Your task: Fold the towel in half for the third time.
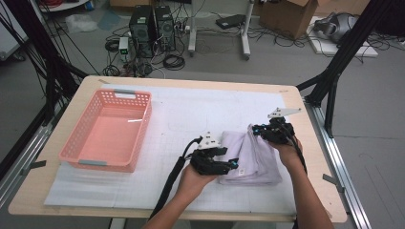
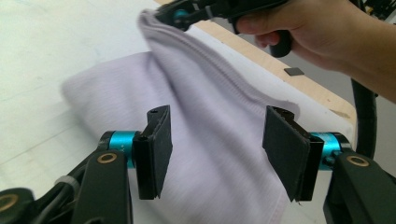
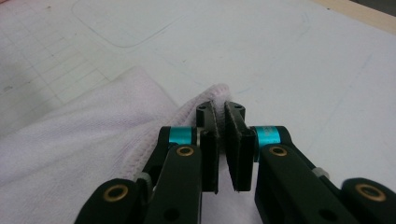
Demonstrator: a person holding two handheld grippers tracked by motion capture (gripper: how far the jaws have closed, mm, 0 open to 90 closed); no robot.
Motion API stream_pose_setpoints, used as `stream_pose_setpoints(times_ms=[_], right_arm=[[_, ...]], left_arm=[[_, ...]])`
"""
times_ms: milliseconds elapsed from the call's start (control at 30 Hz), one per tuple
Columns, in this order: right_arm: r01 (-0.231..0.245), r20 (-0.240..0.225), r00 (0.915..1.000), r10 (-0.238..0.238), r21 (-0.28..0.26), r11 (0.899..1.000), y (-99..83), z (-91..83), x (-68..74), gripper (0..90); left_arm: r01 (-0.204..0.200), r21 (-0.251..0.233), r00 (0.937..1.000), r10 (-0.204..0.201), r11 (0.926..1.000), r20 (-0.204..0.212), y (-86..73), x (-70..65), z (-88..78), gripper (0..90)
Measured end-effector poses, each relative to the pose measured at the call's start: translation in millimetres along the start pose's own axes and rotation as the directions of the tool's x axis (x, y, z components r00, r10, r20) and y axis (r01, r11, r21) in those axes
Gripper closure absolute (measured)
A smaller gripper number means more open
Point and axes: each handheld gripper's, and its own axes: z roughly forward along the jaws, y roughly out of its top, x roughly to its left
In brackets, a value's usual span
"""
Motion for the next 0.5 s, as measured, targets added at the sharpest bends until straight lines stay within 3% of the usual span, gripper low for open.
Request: stream_pose_setpoints(times_ms=[167, 300, 500], right_arm=[[0.022, 0.034, 0.9992, -0.023, 0.036, 0.999, -5.7, -3.5, -2.3, 84.9], [-0.006, 0.055, 0.9985, 0.003, 0.047, 0.999, -14.4, -5.1, -6.0, 83.5], [-0.113, 0.110, 0.9872, 0.115, -0.027, 0.993, -26.2, -27.2, -6.2, 58.2]], left_arm=[[0.009, -0.018, 0.9996, -0.009, 0.9998, -0.026, -10.3, 13.1, -14.7, 41.6], [0.019, -0.032, 0.9985, -0.021, 0.9993, -0.050, -19.2, 21.3, -25.8, 40.8], [0.013, -0.045, 0.9969, -0.017, 0.9989, -0.077, -31.7, 33.6, -42.0, 40.8]])
